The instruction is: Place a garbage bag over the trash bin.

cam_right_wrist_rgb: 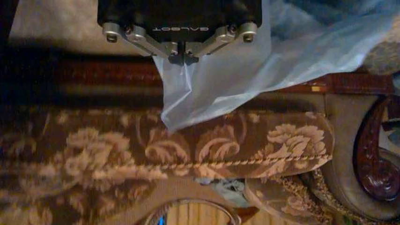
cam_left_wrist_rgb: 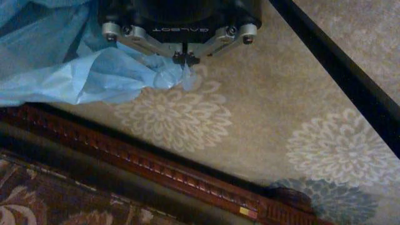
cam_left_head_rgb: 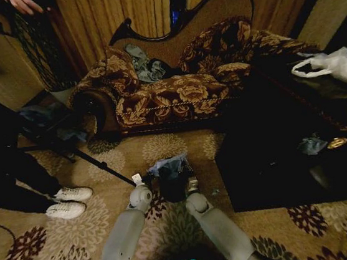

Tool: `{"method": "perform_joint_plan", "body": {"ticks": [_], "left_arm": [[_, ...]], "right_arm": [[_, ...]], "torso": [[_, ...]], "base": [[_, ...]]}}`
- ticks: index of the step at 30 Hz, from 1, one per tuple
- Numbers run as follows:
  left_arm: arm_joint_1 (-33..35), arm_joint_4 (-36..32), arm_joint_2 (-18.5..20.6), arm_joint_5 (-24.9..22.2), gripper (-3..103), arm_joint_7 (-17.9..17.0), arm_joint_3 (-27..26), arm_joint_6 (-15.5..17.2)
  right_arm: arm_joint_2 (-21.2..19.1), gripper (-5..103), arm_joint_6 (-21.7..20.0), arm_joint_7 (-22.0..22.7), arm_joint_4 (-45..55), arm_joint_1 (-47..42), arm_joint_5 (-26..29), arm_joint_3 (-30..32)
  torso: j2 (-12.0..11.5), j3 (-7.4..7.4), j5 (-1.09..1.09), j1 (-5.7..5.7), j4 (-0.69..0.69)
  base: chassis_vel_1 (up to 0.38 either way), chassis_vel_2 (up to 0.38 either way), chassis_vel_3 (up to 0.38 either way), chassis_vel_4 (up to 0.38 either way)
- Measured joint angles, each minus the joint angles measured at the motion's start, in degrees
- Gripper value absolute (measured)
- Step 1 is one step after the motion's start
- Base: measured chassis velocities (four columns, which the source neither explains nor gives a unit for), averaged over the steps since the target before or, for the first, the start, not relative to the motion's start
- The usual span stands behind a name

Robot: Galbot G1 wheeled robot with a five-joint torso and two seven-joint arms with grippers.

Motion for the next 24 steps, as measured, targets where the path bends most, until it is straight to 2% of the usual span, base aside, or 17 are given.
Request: {"method": "perform_joint_plan", "body": {"ticks": [5,10,14,16,19,24], "left_arm": [[0.56,-1.02,0.13,0.0,0,-0.01,-0.28,0.0],[0.91,-1.63,0.08,0.0,0,-0.08,-0.32,0.0],[0.82,-1.72,-0.04,0.0,0,-0.09,-0.03,0.0],[0.66,-2.01,-0.03,0.0,0,-0.08,0.16,0.0],[0.71,-2.27,-0.02,-0.01,0,-0.08,0.02,0.02],[0.97,-2.52,-0.08,-0.02,0,-0.08,-0.28,0.01]], "right_arm": [[-2.23,0,0.76,-0.92,-0.47,1.5,-3.91,0.17],[-2.41,0,1.59,-2.53,-3.0,3.53,-6.81,0.42],[-2.87,0,1.63,-3.57,-4.82,4.88,-7.26,0.14],[-4.72,0,1.68,-6.65,-7.45,6.53,-7.85,-0.09],[-6.12,0,1.79,-8.7,-10.05,8.09,-8.21,-0.43],[-7.85,0,1.57,-10.22,-12.38,10.02,-7.79,-1.7]], "torso": [[0.0,0.0,0.0,0.0,-0.01],[0.0,0.0,0.0,0.0,0.0],[0.0,0.0,0.01,0.0,0.01],[0.0,0.0,0.0,0.0,-0.01],[0.0,0.0,0.0,0.0,-0.01],[0.0,0.0,0.01,0.0,0.0]], "base": [[0.0,0.0,0.0,0.0],[0.0,0.0,0.0,0.0],[0.0,0.0,0.0,0.0],[0.0,0.0,0.0,0.0],[0.0,0.0,0.0,0.0],[0.0,0.0,0.0,0.0]]}}
